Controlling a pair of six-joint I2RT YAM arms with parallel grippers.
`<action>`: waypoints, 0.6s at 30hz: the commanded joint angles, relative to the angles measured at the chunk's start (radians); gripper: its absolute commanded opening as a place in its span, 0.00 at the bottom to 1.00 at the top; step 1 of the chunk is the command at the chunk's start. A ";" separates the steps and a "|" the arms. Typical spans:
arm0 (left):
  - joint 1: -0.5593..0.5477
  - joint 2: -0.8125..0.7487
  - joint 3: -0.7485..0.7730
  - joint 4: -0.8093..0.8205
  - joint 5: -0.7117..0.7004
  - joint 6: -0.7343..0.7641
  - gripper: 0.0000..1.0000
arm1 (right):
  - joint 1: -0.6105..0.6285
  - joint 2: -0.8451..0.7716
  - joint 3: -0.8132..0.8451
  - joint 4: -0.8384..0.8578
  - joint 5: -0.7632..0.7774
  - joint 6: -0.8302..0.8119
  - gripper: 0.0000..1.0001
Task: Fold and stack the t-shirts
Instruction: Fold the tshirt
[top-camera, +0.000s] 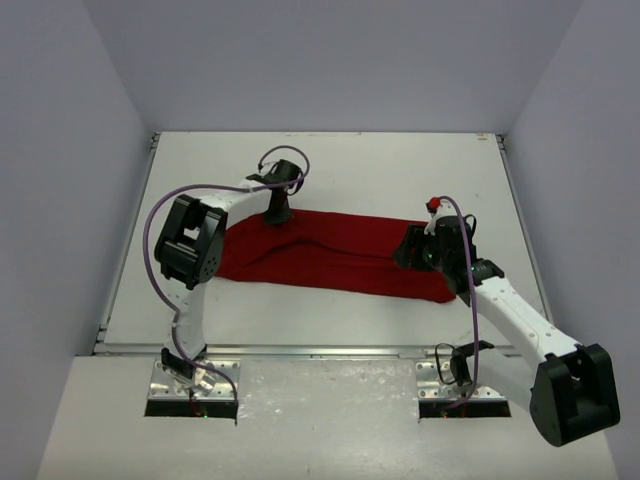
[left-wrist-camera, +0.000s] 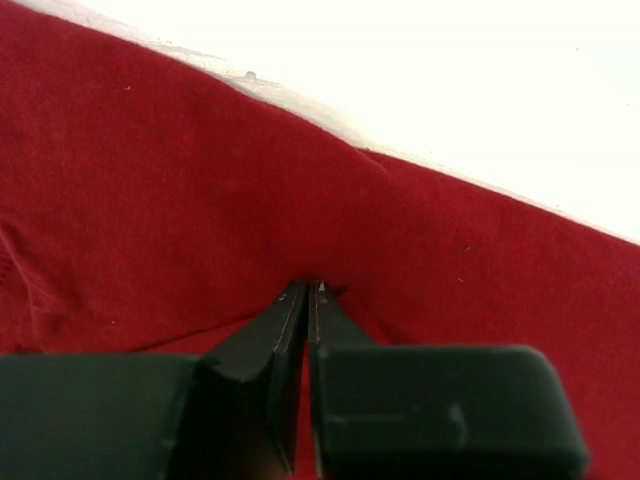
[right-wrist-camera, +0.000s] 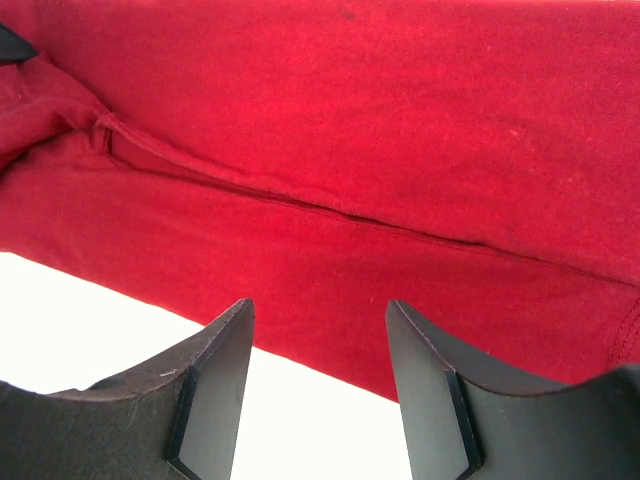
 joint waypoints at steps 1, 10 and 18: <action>-0.016 -0.053 -0.001 0.024 -0.011 -0.009 0.00 | 0.003 -0.010 -0.001 0.041 -0.012 -0.005 0.56; -0.030 -0.137 -0.038 0.041 -0.023 -0.015 0.00 | 0.003 -0.018 -0.002 0.040 -0.010 -0.005 0.56; -0.082 -0.270 -0.139 0.065 -0.037 -0.041 0.00 | 0.002 -0.022 -0.002 0.040 -0.015 -0.003 0.56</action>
